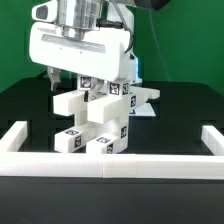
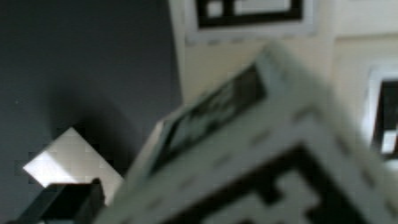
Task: Assemble chair
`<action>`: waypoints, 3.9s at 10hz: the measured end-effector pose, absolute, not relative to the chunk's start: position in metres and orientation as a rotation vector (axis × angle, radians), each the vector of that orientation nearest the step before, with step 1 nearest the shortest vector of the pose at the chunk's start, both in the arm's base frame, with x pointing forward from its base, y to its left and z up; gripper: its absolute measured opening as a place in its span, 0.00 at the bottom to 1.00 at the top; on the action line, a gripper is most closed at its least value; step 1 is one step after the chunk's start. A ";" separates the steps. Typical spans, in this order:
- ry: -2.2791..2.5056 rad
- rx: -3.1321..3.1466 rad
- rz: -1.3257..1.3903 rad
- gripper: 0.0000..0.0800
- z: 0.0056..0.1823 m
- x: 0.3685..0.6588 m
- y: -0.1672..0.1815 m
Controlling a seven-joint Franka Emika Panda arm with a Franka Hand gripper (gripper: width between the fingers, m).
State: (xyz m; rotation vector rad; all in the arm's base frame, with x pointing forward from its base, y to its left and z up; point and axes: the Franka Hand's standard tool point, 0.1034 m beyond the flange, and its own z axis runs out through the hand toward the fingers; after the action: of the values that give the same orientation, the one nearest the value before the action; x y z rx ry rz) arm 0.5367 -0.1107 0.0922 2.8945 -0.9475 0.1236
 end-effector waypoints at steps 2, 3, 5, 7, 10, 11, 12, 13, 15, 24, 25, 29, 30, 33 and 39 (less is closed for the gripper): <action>-0.967 2.906 0.116 0.81 0.099 0.537 -0.110; -0.985 2.917 0.106 0.81 0.105 0.537 -0.107; -1.035 2.947 0.112 0.81 0.121 0.538 -0.095; -1.049 2.980 0.118 0.81 0.131 0.533 -0.085; -1.051 2.976 0.116 0.81 0.130 0.532 -0.087; -1.045 2.978 0.117 0.81 0.130 0.532 -0.087; -0.922 3.029 0.121 0.81 0.135 0.533 -0.087; -0.840 3.069 0.140 0.81 0.141 0.533 -0.090; -0.660 3.134 0.153 0.81 0.142 0.525 -0.095; -0.020 3.156 0.144 0.81 0.129 0.512 -0.093; 0.022 3.155 0.143 0.81 0.128 0.512 -0.092; 0.014 3.153 0.132 0.81 0.125 0.512 -0.090; 0.014 3.150 0.126 0.81 0.123 0.511 -0.091; 0.011 3.147 0.122 0.63 0.122 0.510 -0.093; -0.246 3.145 0.121 0.36 0.121 0.510 -0.093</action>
Offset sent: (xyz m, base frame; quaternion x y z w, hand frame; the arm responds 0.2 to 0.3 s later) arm -0.0090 0.0085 0.0353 0.0107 -0.0383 0.0348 0.9986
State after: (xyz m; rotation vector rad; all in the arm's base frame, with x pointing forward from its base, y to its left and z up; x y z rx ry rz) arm 0.5100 -0.0926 0.1214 3.1448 -0.2461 0.1212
